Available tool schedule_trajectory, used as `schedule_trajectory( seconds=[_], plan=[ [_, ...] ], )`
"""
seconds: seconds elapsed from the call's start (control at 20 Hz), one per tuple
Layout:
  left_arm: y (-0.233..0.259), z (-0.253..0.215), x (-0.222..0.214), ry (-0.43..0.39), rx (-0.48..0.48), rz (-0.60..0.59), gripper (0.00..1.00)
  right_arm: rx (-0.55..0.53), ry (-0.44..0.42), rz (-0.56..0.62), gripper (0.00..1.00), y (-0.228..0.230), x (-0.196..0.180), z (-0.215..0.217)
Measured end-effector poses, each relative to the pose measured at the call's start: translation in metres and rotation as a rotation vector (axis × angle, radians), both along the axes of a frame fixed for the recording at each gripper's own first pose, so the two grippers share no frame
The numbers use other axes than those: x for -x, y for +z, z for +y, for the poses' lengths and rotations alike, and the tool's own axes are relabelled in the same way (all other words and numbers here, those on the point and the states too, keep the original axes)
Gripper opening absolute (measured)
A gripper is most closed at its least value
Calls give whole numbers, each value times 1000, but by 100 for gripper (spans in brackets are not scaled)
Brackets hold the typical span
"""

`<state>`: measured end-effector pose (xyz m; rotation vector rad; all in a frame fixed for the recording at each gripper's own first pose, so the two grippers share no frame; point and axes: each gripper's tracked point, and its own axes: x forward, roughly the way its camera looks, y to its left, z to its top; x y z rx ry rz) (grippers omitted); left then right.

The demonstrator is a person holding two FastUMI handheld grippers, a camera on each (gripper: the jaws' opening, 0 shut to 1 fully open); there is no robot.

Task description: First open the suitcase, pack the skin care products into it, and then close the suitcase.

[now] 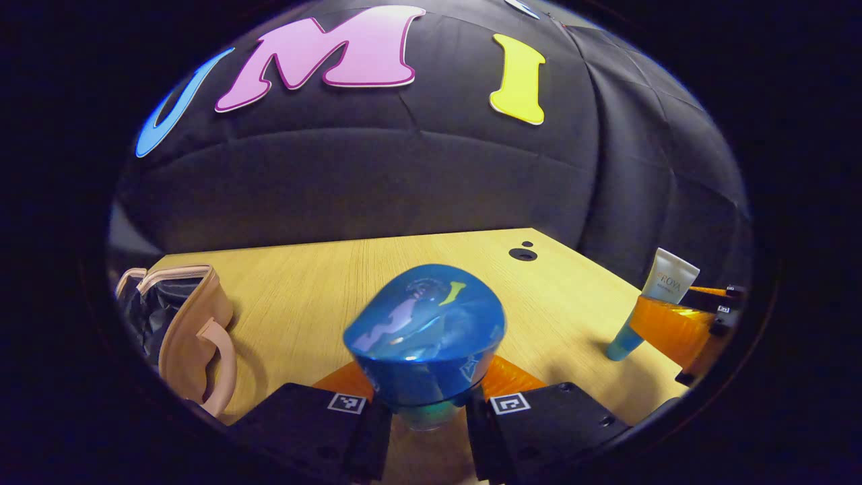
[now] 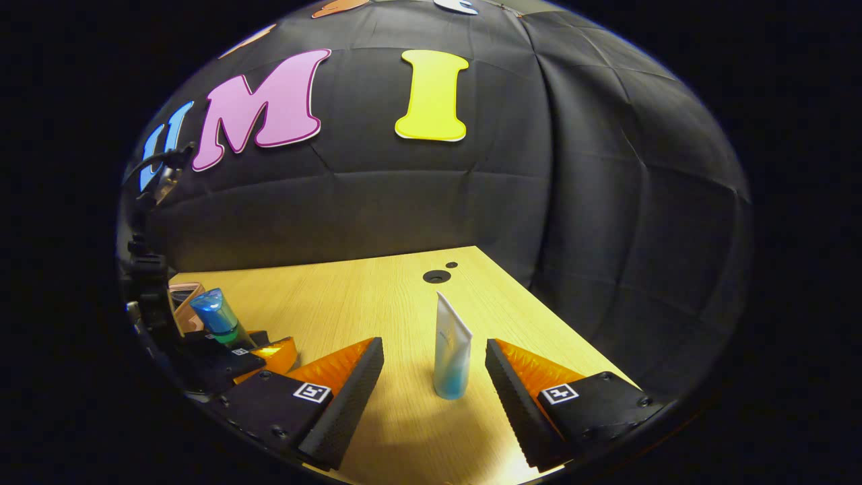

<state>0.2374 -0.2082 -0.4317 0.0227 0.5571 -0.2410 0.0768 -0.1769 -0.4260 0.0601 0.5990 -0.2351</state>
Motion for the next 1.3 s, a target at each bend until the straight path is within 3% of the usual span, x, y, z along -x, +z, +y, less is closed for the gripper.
schedule_trajectory(
  seconds=[0.2,0.4,0.5,0.6,0.7,0.75,0.8,0.95,1.1,1.2,1.25,1.3],
  plan=[
    [40,17,7,23,39,-62,52,16,32,8,97,-5,-4,9],
    [94,64,25,65,57,-83,52,37,55,16,97,-7,-5,15],
    [117,106,40,113,51,-67,48,46,56,18,97,-7,-7,14],
    [133,156,55,182,40,-30,52,59,53,22,97,-11,-13,13],
    [150,236,70,277,-21,0,51,75,50,45,97,-24,-24,11],
    [145,269,75,299,-59,38,55,78,46,66,97,-32,-26,11],
    [137,293,77,307,-71,78,52,79,43,79,97,-37,-28,10],
    [108,332,80,332,-45,193,52,71,43,110,98,-51,-29,12],
    [83,350,80,349,-8,285,52,95,69,152,98,-66,-24,15],
    [66,351,85,304,-18,356,55,90,87,173,95,-71,-23,18],
    [57,354,84,285,-36,397,52,99,84,166,89,-68,-25,16],
    [48,356,81,265,-50,427,55,93,85,160,72,-67,-28,18]
  ],
)
